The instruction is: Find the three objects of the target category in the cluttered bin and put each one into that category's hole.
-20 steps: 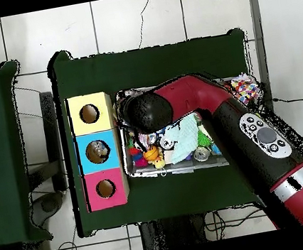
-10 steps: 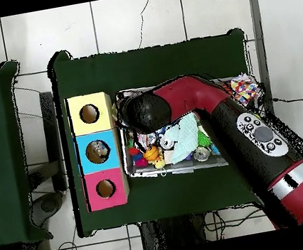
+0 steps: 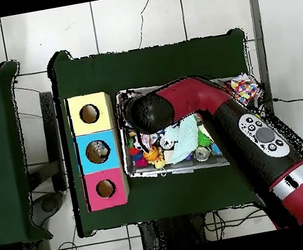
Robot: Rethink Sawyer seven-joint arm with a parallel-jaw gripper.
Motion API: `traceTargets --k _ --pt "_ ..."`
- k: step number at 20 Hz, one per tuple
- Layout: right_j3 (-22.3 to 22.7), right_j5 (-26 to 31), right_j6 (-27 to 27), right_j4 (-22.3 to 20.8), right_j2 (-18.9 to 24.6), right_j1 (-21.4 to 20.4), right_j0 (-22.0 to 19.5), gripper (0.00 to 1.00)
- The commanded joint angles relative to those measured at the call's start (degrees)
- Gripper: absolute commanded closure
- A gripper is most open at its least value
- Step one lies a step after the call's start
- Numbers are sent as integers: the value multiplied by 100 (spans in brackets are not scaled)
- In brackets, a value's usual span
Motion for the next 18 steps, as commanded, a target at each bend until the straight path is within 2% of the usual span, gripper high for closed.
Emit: traceTargets --k 1,13,18 --pt "-179 643 -512 -322 -380 120 -142 100" --pt "-227 769 -765 -330 -308 147 -265 100" --pt "-258 1005 -1109 -284 -195 141 -458 100"
